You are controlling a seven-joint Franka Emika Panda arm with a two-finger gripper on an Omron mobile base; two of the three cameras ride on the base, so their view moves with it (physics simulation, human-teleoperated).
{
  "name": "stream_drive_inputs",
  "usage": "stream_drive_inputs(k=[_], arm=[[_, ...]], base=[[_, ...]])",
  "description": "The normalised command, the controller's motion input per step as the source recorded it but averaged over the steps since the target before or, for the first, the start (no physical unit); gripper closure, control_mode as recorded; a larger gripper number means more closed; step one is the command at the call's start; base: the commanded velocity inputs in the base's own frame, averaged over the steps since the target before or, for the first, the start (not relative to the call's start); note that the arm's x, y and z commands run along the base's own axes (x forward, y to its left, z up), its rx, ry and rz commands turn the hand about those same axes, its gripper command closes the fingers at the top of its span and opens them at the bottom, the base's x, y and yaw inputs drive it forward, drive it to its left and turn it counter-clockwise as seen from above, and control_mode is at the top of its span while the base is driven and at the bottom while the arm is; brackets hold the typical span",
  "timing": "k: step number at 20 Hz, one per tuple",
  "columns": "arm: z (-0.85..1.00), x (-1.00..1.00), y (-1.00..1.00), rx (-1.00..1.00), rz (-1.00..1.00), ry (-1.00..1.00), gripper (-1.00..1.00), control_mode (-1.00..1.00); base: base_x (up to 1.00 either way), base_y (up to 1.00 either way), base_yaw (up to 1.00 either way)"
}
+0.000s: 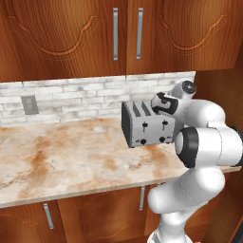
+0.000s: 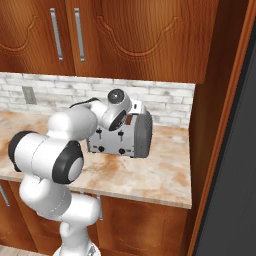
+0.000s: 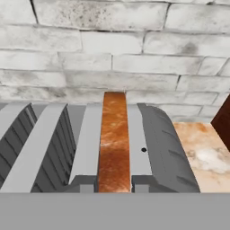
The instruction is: Start the toaster. Once the lever pops up, take the bread to the plate on the dining counter.
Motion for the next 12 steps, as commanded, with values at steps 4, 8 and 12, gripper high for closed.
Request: stream_drive_inputs(k=[4, 8, 12], arm=[[0.33, -0.24, -0.10, 0.00, 0.00, -0.03, 1.00, -1.00], [0.40, -0.28, -0.14, 0.00, 0.00, 0.00, 1.00, -1.00], [0.30, -0.33, -0.01, 0.00, 0.00, -0.07, 1.00, -1.00]], base=[[0.00, 0.00, 0.00], [0.00, 0.00, 0.00], [0.00, 0.00, 0.00]])
